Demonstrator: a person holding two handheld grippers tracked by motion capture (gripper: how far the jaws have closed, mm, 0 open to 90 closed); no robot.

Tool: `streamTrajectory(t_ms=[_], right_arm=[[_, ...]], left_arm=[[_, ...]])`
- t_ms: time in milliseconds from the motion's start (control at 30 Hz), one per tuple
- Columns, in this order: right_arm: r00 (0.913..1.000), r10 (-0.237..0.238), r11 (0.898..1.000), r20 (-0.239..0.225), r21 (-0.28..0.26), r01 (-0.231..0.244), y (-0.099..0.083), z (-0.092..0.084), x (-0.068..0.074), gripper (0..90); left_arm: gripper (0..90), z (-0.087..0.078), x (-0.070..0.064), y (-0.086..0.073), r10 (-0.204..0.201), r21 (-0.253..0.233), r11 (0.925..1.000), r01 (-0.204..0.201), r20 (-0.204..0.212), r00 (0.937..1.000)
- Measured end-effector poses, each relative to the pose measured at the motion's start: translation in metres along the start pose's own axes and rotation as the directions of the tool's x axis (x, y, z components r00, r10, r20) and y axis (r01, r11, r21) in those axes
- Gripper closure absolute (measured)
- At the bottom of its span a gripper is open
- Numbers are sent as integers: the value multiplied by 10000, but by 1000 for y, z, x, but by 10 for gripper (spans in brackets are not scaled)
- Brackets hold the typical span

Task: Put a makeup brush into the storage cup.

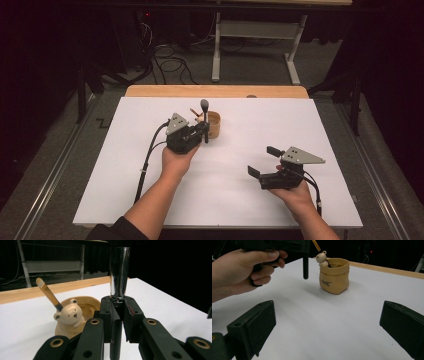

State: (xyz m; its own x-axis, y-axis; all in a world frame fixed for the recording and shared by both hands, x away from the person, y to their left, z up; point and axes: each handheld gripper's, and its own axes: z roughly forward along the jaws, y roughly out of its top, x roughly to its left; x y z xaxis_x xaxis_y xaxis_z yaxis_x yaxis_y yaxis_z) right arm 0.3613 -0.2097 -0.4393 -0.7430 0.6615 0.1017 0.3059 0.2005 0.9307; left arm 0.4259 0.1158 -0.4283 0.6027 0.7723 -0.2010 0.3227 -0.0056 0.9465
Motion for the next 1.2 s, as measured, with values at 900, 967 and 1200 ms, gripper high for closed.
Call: streamTrajectory(t_ms=[900, 967, 1200], right_arm=[[10000, 0, 10000, -20, 22, 0, -1, 0, 0, 16], [10000, 9, 10000, -40, 19, -9, -1, 0, 0, 17], [10000, 73, 10000, -55, 62, -73, -1, 0, 0, 18]], left_arm=[[790, 31, 8, 32, 58, -98, 9999, -63, -467, 9989], [790, 33, 8, 34, 84, -99, 9999, -90, -497, 9987], [790, 40, 11, 38, 69, -111, 9999, -77, -693, 9976]])
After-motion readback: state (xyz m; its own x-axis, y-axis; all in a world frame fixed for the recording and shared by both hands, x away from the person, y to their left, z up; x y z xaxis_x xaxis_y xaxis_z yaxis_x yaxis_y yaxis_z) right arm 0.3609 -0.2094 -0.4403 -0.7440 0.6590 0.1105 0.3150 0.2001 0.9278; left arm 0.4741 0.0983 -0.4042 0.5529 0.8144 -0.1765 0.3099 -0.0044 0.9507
